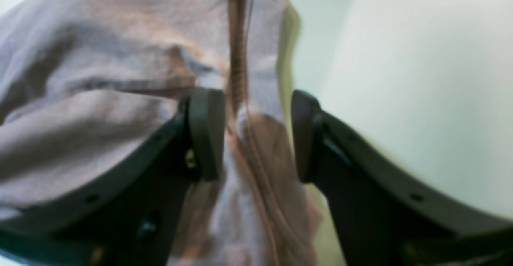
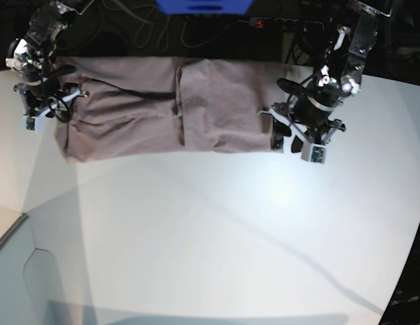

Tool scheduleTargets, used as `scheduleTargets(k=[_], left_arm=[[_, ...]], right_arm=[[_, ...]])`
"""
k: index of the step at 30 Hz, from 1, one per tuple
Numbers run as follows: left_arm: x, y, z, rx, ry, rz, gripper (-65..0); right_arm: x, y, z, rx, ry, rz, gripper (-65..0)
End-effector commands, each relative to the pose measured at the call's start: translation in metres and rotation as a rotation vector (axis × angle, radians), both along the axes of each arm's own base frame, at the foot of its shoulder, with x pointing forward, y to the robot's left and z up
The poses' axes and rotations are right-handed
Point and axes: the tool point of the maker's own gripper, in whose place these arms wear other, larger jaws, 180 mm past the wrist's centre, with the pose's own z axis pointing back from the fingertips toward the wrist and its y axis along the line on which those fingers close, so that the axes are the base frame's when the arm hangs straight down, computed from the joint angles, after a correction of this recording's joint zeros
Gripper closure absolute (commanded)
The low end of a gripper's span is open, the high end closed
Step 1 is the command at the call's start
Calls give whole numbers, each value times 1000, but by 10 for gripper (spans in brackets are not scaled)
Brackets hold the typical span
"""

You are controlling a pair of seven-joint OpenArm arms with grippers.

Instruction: Layout the t-shirt on the table in an organized manner, then fold the t-shirt properly

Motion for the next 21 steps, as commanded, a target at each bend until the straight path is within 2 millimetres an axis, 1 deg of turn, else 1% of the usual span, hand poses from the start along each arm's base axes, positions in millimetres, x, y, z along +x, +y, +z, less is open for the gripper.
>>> scheduleTargets(k=[1,18,21], left_arm=[[8,0,12,-7,-48,-1,-257],[3,3,7,2,-30,-2,-257],[-1,7,-3,10,-5,6,-257]], right_arm=[[10,-2,11,-6,-51,12,-276],[7,-1,10,-5,-45,11,-276],[7,-1,10,-5,-45,11,-276]])
